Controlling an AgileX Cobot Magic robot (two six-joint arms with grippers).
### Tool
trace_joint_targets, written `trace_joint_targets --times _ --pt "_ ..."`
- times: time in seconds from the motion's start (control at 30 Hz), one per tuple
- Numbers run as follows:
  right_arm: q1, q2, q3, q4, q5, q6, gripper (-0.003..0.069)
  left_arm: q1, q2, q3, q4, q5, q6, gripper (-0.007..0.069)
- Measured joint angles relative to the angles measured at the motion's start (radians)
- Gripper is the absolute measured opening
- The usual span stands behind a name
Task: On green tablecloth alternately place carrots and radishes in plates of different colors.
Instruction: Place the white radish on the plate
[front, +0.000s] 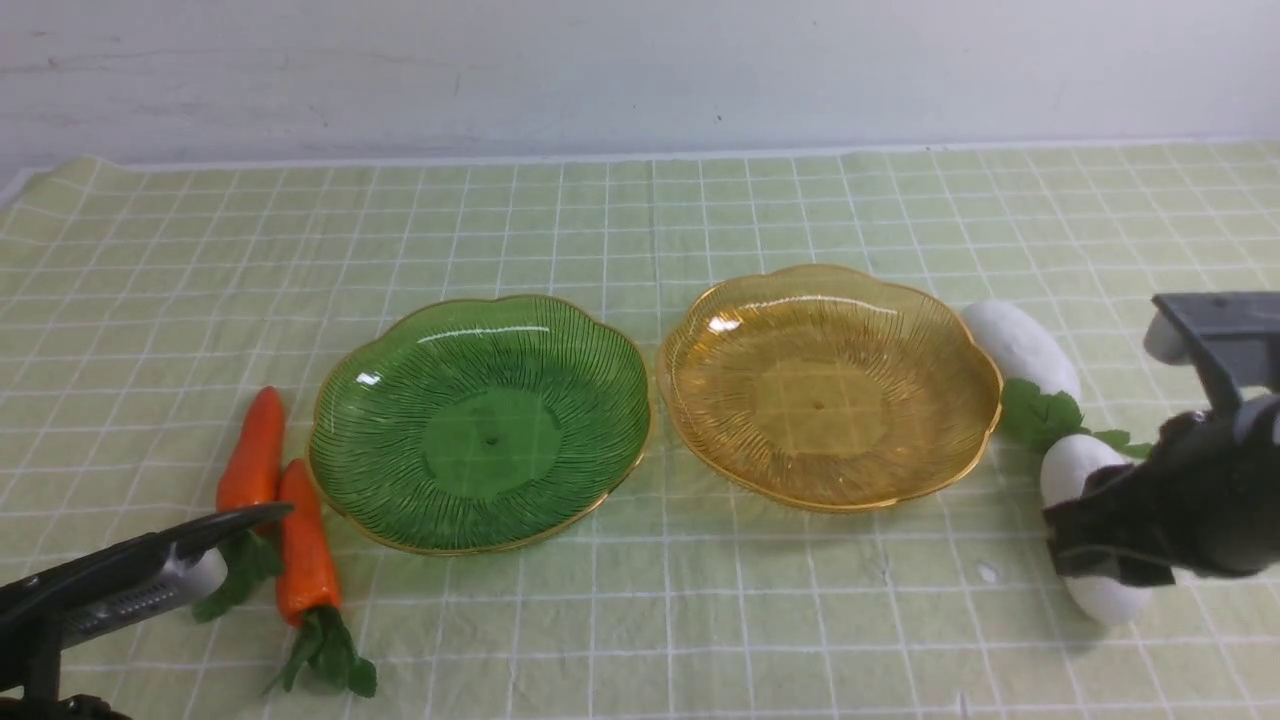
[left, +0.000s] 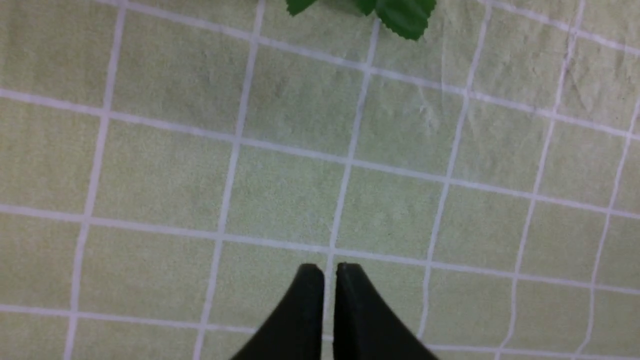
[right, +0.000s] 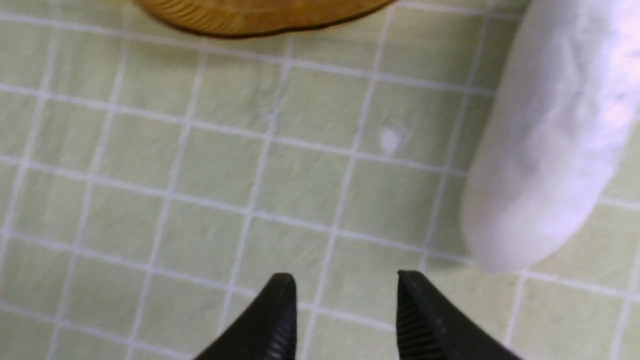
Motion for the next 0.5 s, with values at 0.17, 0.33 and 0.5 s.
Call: trace_joint_targets --times 0.17,0.33,0.5 --pt "0.0 0.098 -0.034 -0.193 -0.047 0.193 0.0456 0.0 0.0 0.0 0.0 0.0 0.0 0.0046" --pt "0.0 0.209 -0.043 -0.392 -0.11 0.402 0.0573 0.0 0.0 0.0 0.001 0.0 0.0 0.0059" --pt "0.0 0.31 -0.046 -0.505 -0.134 0.519 0.0589 0.0 0.0 0.0 0.001 0.0 0.0 0.0066"
